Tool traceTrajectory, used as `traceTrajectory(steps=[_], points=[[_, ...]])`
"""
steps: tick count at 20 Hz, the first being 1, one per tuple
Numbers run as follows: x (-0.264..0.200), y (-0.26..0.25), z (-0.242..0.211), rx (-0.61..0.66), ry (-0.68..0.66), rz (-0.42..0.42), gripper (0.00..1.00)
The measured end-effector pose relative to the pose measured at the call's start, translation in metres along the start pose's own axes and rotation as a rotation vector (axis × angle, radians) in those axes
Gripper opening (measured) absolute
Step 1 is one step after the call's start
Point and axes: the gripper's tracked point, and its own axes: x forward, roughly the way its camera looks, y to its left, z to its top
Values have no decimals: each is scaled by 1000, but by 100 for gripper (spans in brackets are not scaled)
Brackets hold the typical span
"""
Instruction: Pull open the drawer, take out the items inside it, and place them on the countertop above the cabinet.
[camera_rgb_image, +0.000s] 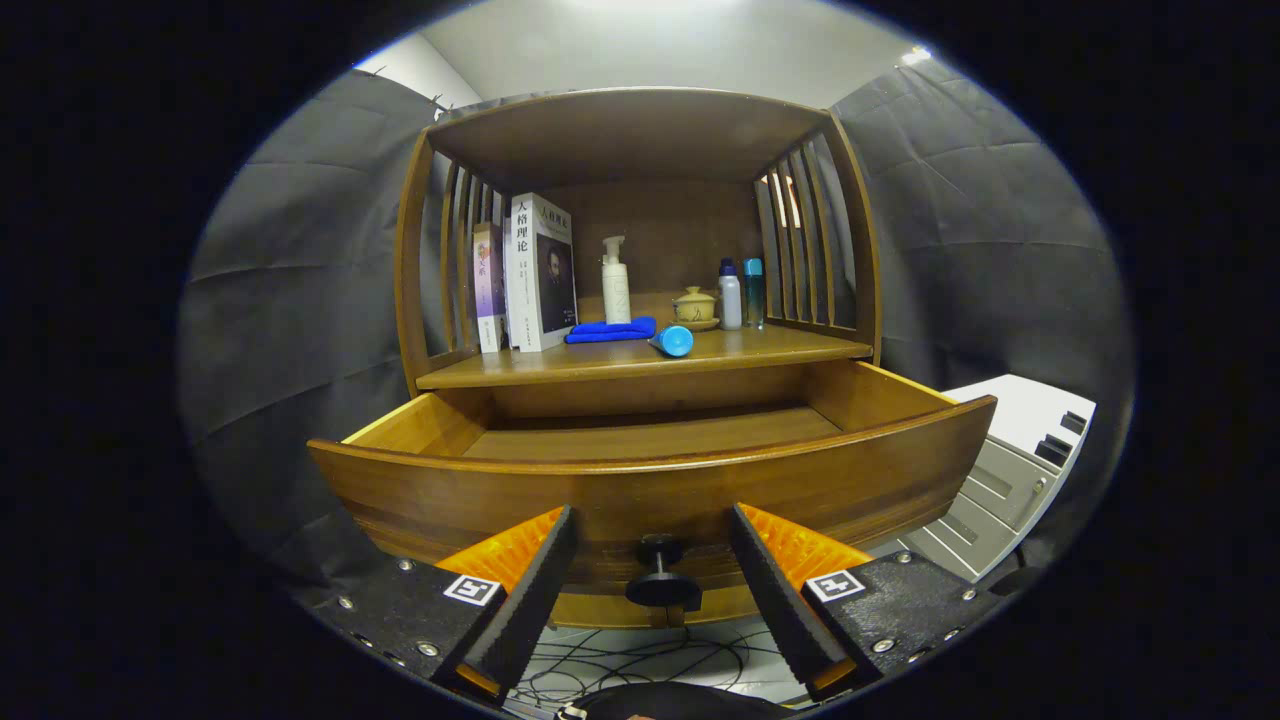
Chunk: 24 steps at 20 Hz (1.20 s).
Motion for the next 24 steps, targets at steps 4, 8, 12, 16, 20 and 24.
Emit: traceTrajectory(steps=[4,8,12,16,20,24], points=[[7,-2,-1,9,7,-4,95],[10,3,-3,11,13,23,95],[10,5,-4,10,13,30,95],[12,5,-3,11,12,32,96],[13,5,-3,13,14,37,95],[16,5,-2,14,11,44,95]])
